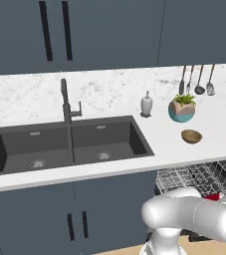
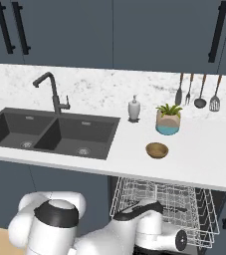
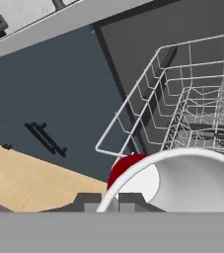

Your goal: Pick up the cup and bowl from the counter, place them in the dishwasher, and close the dishwasher door.

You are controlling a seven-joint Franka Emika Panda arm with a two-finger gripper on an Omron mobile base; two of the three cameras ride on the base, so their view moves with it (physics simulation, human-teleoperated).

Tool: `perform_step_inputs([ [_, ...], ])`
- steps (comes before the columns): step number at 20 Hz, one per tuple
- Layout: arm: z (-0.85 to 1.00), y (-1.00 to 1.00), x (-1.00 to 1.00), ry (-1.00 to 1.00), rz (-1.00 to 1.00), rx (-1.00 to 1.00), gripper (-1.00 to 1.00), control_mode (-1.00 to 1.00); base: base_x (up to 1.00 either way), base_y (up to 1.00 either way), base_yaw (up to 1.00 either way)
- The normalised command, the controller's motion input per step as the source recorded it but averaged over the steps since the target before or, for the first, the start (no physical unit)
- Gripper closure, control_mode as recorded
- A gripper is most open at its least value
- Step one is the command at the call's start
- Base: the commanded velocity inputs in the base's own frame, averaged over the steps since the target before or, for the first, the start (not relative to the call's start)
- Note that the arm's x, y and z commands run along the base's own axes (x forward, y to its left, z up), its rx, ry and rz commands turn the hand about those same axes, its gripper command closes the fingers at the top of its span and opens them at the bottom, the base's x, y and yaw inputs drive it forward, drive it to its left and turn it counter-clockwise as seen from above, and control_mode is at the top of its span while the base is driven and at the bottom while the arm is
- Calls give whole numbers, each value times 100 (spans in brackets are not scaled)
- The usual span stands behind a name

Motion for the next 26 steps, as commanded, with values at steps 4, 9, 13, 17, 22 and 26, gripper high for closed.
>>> perform_step_inputs([
  [4, -1, 5, 21, -3, 3, 3, 100, -100, 0, 0, 0],
  [9, -7, 19, 16, 0, 0, 0, 100, -100, 0, 0, 0],
  [13, -29, 29, 13, 0, 0, 0, 100, -100, 0, 0, 0],
  [17, -32, 28, 16, 0, 0, -1, 100, -100, 0, 0, 0],
  [22, -25, 14, 16, 0, 0, -1, 100, -100, 0, 0, 0],
  [26, 4, -7, 0, 0, 0, 1, 100, -100, 0, 0, 0],
])
